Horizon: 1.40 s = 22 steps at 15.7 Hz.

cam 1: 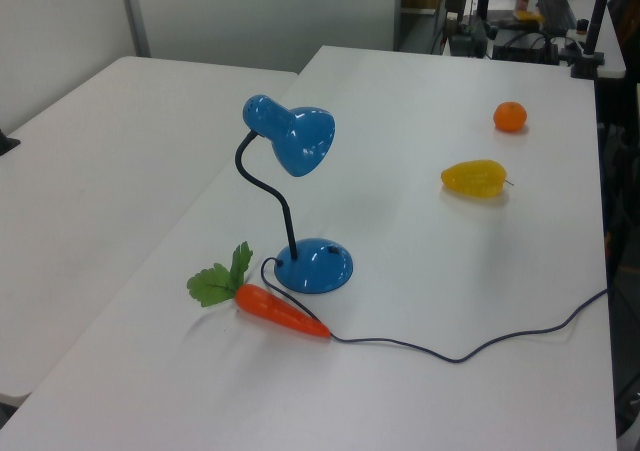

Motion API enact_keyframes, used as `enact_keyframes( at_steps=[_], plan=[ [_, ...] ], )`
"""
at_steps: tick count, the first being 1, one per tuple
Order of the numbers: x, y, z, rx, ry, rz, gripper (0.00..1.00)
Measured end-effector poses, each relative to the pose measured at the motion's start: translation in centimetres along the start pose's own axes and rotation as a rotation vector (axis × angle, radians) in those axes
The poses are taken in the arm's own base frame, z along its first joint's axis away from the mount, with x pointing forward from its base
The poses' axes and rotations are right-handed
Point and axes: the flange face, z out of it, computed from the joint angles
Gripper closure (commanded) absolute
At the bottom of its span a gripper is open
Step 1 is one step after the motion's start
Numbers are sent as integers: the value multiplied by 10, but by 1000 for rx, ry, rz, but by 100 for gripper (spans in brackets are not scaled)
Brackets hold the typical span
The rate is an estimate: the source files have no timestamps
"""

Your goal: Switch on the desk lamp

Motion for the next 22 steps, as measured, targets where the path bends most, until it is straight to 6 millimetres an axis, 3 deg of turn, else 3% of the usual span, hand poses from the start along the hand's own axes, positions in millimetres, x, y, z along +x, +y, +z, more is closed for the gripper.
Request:
enact_keyframes(
  at_steps=[15,19,22],
  plan=[
    [3,0,5,0,-6,-5,0],
    [3,0,6,0,-7,-20,37],
    [3,0,6,0,-7,-40,77]
  ],
)
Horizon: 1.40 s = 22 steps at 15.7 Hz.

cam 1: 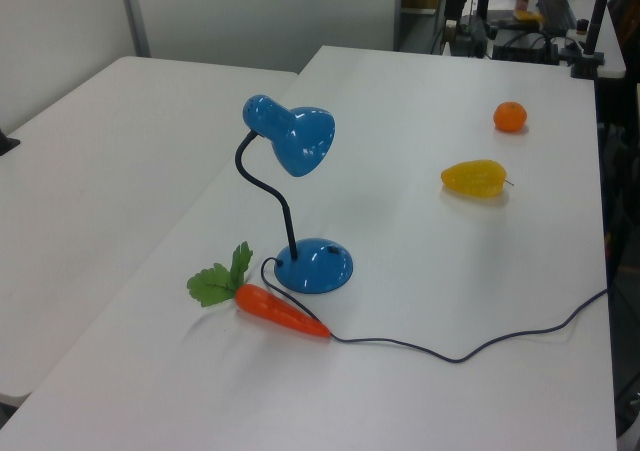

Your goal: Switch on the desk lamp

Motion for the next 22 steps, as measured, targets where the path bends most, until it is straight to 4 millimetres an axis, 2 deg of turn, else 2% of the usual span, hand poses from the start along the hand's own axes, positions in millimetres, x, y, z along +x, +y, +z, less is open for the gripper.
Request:
enact_keyframes(
  at_steps=[2,3,12,14,18,22],
  plan=[
    [0,0,0,0,0,-17,97],
    [0,0,0,0,0,-26,100],
    [1,-7,6,27,-8,-42,100],
    [2,-8,11,28,-16,-45,97],
    [6,-25,27,34,-46,-76,98],
    [17,-45,51,29,1,-109,98]
  ],
)
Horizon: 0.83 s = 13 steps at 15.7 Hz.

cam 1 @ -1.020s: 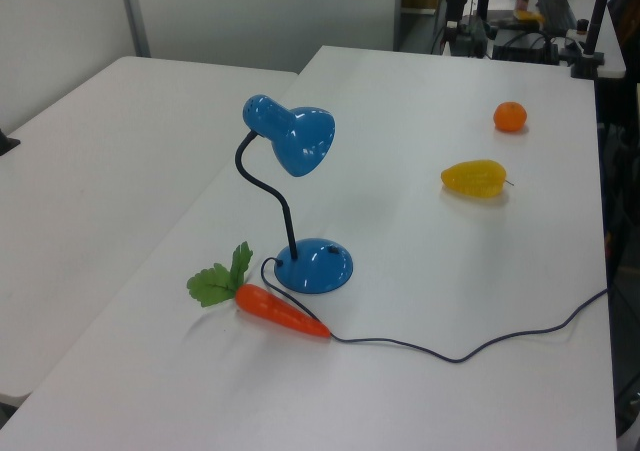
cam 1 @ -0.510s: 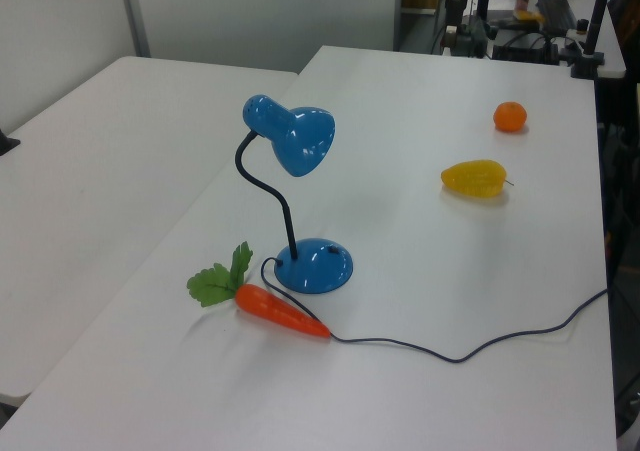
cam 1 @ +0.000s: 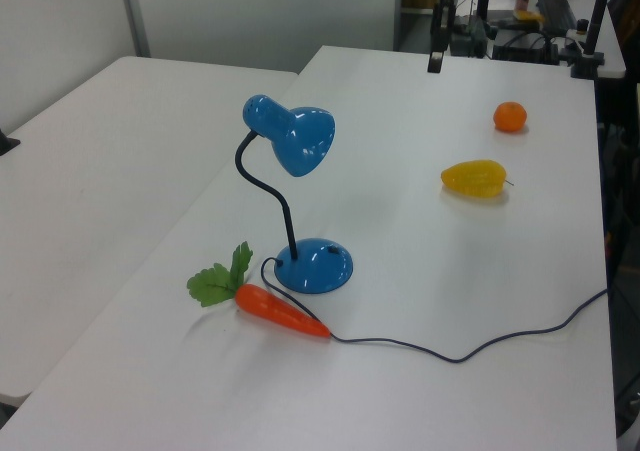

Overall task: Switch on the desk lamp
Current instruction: 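Move the gripper toward the blue lamp base and lower it over the switch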

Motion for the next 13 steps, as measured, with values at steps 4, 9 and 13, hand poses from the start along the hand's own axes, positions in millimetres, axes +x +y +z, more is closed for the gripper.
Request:
enact_keyframes(
  at_steps=[4,9,13],
  plan=[
    [18,-25,46,-4,42,-47,100],
    [38,-46,88,-9,84,-83,100],
    [48,-66,108,-8,117,-116,100]
  ],
)
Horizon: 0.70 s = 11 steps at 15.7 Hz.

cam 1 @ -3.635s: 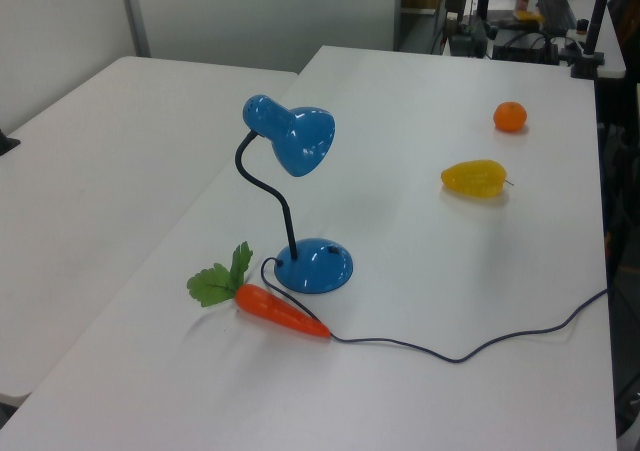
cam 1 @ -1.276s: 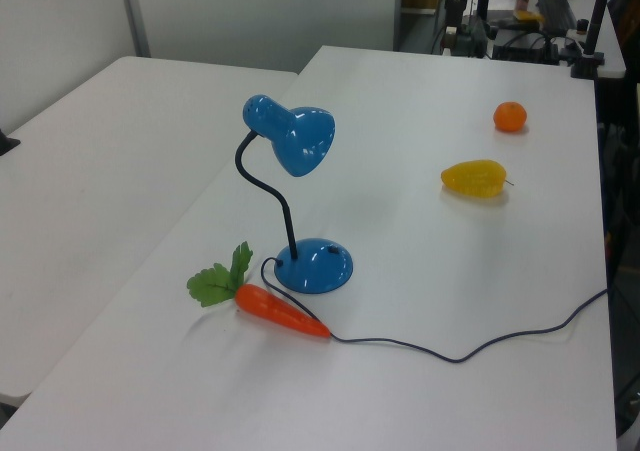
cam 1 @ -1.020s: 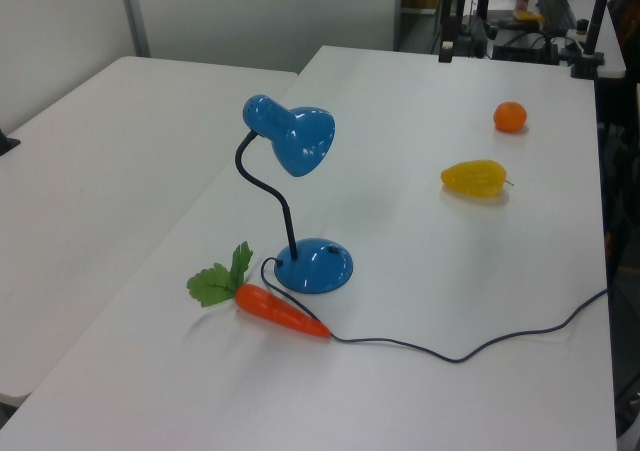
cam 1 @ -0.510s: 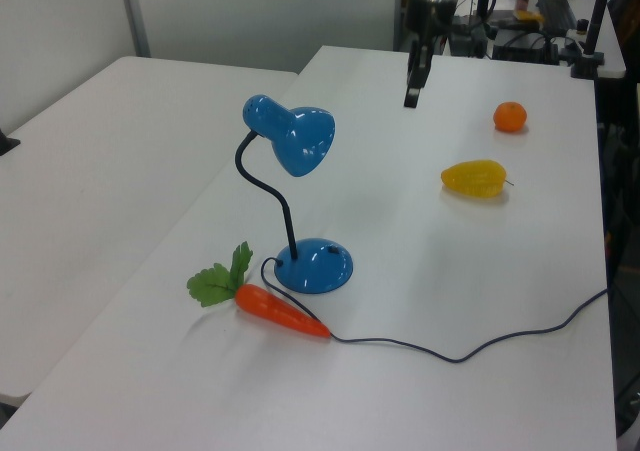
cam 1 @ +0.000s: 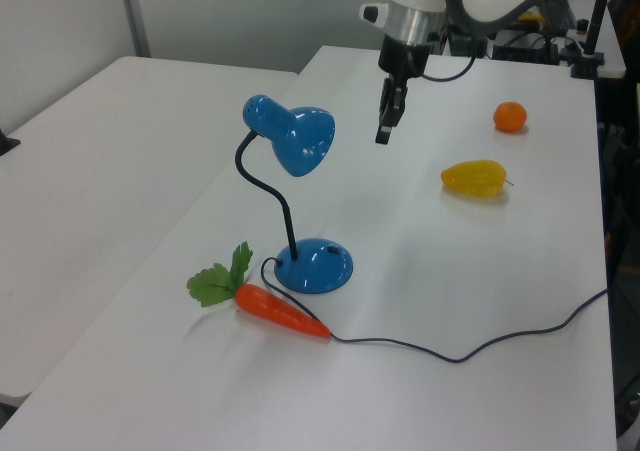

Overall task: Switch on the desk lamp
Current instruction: 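Move the gripper toward the blue lamp base and lower it over the switch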

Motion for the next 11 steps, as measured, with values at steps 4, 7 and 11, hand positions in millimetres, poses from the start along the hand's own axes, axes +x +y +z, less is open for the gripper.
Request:
enact_keyframes(
  at_steps=[4,7,11],
  plan=[
    [11,-23,28,6,34,-37,100],
    [17,-31,53,10,51,-51,100],
    [20,-38,87,3,101,-72,100]
  ],
)
